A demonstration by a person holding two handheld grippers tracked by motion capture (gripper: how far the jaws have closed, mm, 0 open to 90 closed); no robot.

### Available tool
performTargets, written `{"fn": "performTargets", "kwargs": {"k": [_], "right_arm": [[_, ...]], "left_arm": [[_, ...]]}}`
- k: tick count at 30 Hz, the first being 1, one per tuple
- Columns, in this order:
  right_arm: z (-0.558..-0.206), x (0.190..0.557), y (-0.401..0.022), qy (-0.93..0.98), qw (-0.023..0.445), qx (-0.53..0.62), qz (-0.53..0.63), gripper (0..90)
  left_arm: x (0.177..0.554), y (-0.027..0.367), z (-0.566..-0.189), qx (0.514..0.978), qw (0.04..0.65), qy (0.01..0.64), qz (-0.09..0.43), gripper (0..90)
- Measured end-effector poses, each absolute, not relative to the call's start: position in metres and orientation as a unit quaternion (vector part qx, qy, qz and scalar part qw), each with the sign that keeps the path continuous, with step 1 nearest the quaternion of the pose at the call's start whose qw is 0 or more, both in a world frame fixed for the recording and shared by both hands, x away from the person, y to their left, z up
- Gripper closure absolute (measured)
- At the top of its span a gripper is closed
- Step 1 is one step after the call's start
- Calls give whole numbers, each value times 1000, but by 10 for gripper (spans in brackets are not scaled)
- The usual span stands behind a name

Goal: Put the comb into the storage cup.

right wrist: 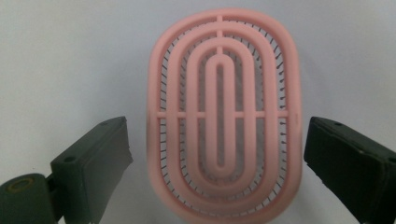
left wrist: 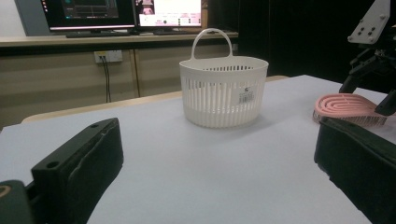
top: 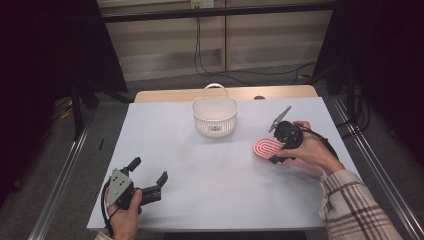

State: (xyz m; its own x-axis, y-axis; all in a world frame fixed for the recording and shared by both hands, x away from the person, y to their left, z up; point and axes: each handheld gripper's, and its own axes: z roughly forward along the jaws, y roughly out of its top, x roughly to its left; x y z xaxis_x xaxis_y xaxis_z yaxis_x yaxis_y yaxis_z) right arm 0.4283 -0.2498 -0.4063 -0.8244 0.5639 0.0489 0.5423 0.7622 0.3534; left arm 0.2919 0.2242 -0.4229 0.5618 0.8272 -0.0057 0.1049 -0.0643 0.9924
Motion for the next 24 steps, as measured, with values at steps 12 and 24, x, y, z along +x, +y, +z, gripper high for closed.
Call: {"fn": "performTargets", "kwargs": {"k": [12,24], "right_arm": [[-417,431,-245,944,23,286,161,98],[-424,435,-242,946,15,285,153,125]], "left_arm": [[291,224,-423,660,588,352,309,14],[292,225,-423,660,587,353,310,14]]}}
